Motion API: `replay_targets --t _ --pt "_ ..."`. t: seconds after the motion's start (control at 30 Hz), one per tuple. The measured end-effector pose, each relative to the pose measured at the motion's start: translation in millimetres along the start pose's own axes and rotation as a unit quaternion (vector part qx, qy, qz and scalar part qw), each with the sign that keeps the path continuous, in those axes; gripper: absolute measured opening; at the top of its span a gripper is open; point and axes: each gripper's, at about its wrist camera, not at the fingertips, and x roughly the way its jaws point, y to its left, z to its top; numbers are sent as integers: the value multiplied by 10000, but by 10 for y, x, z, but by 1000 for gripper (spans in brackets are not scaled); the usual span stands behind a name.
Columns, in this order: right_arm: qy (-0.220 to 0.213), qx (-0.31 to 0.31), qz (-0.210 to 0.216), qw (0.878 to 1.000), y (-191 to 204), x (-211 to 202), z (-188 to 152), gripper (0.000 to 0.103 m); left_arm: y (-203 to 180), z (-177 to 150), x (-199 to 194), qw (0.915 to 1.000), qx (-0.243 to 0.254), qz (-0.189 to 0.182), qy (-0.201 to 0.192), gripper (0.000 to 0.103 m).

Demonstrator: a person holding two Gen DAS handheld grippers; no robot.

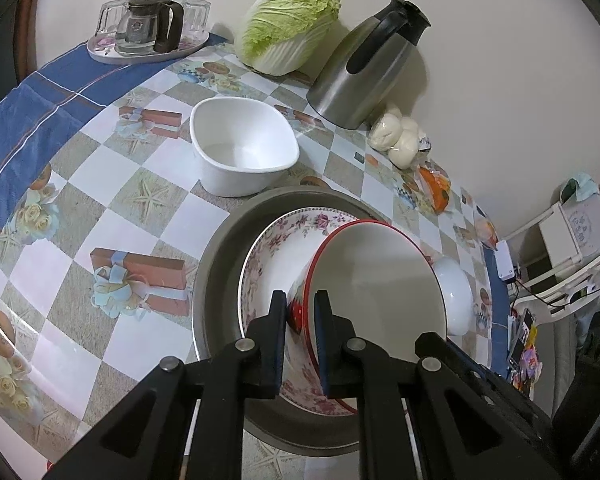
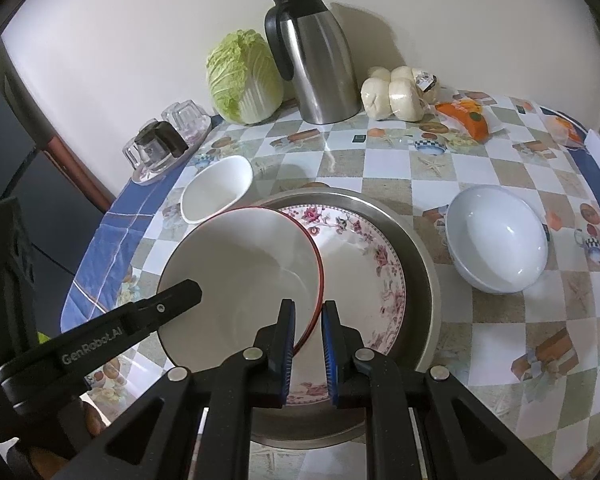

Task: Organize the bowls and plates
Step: 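Lower the red-rimmed bowl onto the pink-floral plate with both grippers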

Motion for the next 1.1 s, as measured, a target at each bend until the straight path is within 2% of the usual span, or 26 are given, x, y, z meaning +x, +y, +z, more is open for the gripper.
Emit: replay_targets --t 0.6,1.1 --pt "281 99 -19 9996 -130 174 -41 15 -53 -60 217 9990 205 230 325 13" --pt "155 85 13 9998 -130 210 -9 15 -37 -22 262 9994 200 159 218 15"
